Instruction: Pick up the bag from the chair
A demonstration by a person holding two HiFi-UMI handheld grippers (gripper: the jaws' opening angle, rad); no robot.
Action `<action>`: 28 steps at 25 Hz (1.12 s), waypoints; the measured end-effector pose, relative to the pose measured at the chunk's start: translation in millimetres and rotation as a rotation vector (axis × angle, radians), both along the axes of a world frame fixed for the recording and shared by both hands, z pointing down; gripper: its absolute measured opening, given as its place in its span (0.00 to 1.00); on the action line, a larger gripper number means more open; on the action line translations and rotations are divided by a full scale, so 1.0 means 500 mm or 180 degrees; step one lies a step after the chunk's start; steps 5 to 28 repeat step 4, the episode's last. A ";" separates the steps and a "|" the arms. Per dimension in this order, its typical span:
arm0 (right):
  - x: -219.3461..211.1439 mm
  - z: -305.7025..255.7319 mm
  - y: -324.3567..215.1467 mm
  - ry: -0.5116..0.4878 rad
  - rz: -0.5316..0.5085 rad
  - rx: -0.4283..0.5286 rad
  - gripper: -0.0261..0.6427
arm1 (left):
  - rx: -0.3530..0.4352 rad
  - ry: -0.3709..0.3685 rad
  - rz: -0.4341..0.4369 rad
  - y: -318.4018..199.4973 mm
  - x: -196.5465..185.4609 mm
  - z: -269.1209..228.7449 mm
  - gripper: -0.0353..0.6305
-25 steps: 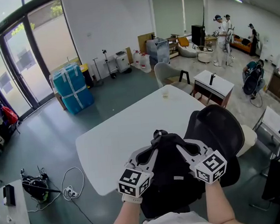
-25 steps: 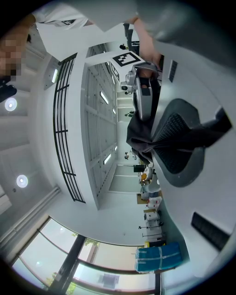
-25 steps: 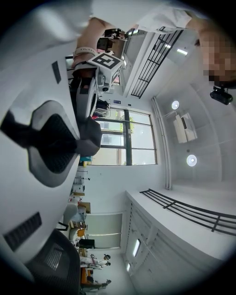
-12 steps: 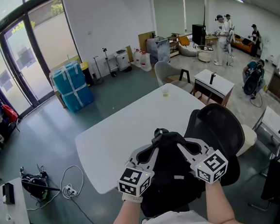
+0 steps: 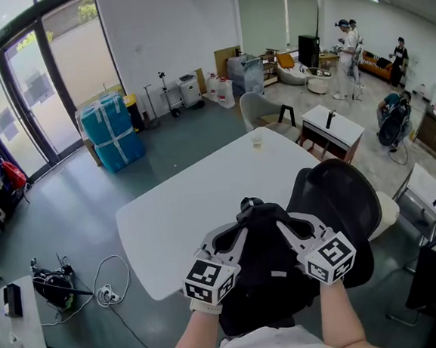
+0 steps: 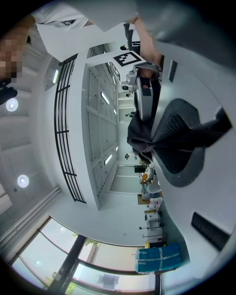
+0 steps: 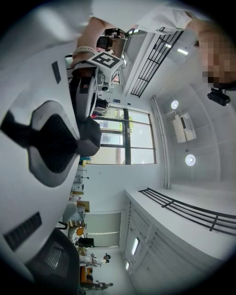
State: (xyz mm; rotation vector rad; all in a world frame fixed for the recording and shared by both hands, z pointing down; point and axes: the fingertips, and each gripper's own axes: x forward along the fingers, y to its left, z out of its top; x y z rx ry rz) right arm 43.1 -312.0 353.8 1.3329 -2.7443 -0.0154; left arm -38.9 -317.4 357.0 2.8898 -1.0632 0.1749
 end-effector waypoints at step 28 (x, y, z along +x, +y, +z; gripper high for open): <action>0.003 -0.002 -0.007 0.0015 0.0025 -0.0015 0.09 | -0.0003 0.0007 0.0000 -0.007 0.001 -0.002 0.12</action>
